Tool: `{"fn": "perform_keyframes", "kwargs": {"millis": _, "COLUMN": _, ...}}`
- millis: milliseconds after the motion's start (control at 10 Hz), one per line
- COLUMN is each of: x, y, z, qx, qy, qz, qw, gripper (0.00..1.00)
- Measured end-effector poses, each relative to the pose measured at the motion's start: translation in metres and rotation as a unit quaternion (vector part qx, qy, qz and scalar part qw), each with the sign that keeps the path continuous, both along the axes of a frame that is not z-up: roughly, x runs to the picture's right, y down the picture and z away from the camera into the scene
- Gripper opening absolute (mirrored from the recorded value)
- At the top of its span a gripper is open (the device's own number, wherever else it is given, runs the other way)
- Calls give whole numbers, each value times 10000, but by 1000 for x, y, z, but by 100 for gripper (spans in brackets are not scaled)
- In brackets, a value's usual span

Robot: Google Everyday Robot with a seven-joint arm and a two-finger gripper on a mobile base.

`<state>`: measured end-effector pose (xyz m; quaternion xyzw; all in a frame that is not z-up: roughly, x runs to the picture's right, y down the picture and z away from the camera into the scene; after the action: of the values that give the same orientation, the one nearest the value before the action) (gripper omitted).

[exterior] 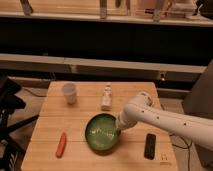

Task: Drag the ceramic bowl in a circle

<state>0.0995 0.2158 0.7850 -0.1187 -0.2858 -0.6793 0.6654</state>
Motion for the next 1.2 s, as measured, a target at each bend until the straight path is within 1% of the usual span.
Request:
{"fn": "perform_keyframes", "kwargs": {"millis": 100, "x": 8, "y": 1, "z": 0, "qx": 2, "qy": -25, "qz": -48, "qw": 10000, "gripper": 5}}
{"fn": "perform_keyframes", "kwargs": {"millis": 200, "x": 10, "y": 1, "z": 1, "qx": 11, "qy": -41, "qz": -68, "qw": 10000, "gripper": 8}}
{"fn": "perform_keyframes", "kwargs": {"millis": 300, "x": 7, "y": 0, "z": 2, "qx": 18, "qy": -68, "qz": -81, "qw": 9999, "gripper": 8}}
{"fn": "perform_keyframes", "kwargs": {"millis": 500, "x": 1, "y": -2, "z": 4, "qx": 39, "qy": -119, "qz": -138, "qw": 9998, "gripper": 17}}
{"fn": "perform_keyframes", "kwargs": {"millis": 600, "x": -1, "y": -3, "z": 4, "qx": 52, "qy": -142, "qz": -170, "qw": 9997, "gripper": 16}}
{"fn": "perform_keyframes", "kwargs": {"millis": 700, "x": 0, "y": -3, "z": 4, "qx": 62, "qy": -181, "qz": -214, "qw": 9996, "gripper": 10}}
{"fn": "perform_keyframes", "kwargs": {"millis": 800, "x": 8, "y": -5, "z": 5, "qx": 79, "qy": -206, "qz": -275, "qw": 9994, "gripper": 4}}
{"fn": "perform_keyframes", "kwargs": {"millis": 900, "x": 16, "y": -5, "z": 5, "qx": 78, "qy": -218, "qz": -311, "qw": 9992, "gripper": 5}}
{"fn": "perform_keyframes", "kwargs": {"millis": 1100, "x": 17, "y": -1, "z": 6, "qx": 76, "qy": -255, "qz": -348, "qw": 9990, "gripper": 17}}
{"fn": "perform_keyframes", "kwargs": {"millis": 1200, "x": 14, "y": -2, "z": 6, "qx": 91, "qy": -285, "qz": -380, "qw": 9988, "gripper": 17}}
